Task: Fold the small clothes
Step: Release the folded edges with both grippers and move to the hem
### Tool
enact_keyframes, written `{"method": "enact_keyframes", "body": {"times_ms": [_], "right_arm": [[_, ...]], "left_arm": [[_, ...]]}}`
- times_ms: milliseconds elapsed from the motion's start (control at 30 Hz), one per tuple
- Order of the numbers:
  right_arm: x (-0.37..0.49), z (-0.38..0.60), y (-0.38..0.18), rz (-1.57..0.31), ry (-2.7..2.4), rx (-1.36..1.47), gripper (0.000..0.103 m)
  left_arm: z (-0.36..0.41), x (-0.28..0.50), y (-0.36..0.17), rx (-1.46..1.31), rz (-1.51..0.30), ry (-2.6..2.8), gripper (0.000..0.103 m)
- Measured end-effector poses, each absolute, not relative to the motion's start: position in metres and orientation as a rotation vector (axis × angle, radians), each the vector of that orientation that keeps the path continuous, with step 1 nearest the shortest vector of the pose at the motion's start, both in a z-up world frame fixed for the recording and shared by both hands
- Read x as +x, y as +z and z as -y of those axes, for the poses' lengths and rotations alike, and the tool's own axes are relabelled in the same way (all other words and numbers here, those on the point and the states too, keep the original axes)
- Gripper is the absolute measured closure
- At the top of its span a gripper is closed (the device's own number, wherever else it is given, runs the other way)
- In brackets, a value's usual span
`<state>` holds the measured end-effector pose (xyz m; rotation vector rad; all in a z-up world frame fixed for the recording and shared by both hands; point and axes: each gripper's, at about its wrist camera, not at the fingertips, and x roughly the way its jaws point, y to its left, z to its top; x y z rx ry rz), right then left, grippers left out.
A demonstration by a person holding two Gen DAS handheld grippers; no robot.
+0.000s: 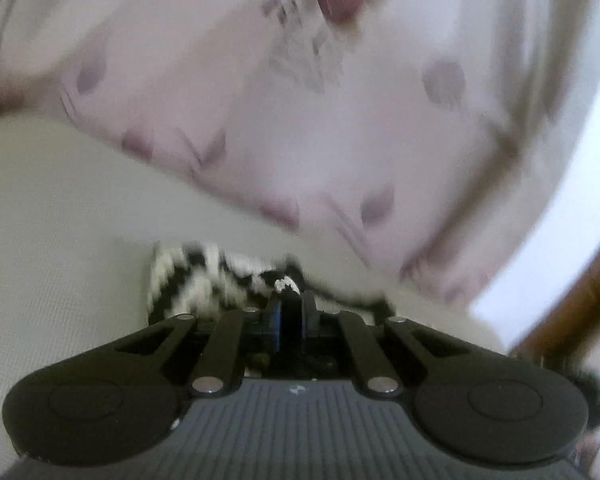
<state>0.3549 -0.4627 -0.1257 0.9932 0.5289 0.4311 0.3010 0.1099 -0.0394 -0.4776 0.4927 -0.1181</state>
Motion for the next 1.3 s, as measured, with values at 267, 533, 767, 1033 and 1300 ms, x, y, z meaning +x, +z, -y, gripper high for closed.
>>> {"method": "enact_keyframes", "body": {"times_ms": [267,533,767,1033,1300], "right_arm": [[0.388,0.457,-0.155,-0.561,0.389,1.082,0.092],[0.406,0.459,-0.187,-0.542,0.368,1.235,0.083],[0.371,0.488,-0.187,-0.352,0.376,1.364,0.030],[0.331,0.440,-0.145,-0.440,0.534,0.834,0.030],[0.316,0.397,-0.161,-0.481,0.540,0.632,0.030]], "left_arm": [[-0.124,0.364,-0.058,-0.540,-0.524,0.020,0.094],[-0.147,0.383,-0.092,-0.532,-0.553,0.176,0.092],[-0.134,0.369,-0.083,-0.369,-0.527,0.116,0.019],[-0.114,0.385,-0.088,-0.180,-0.635,-0.012,0.019],[-0.104,0.403,-0.105,-0.120,-0.716,-0.028,0.061]]}}
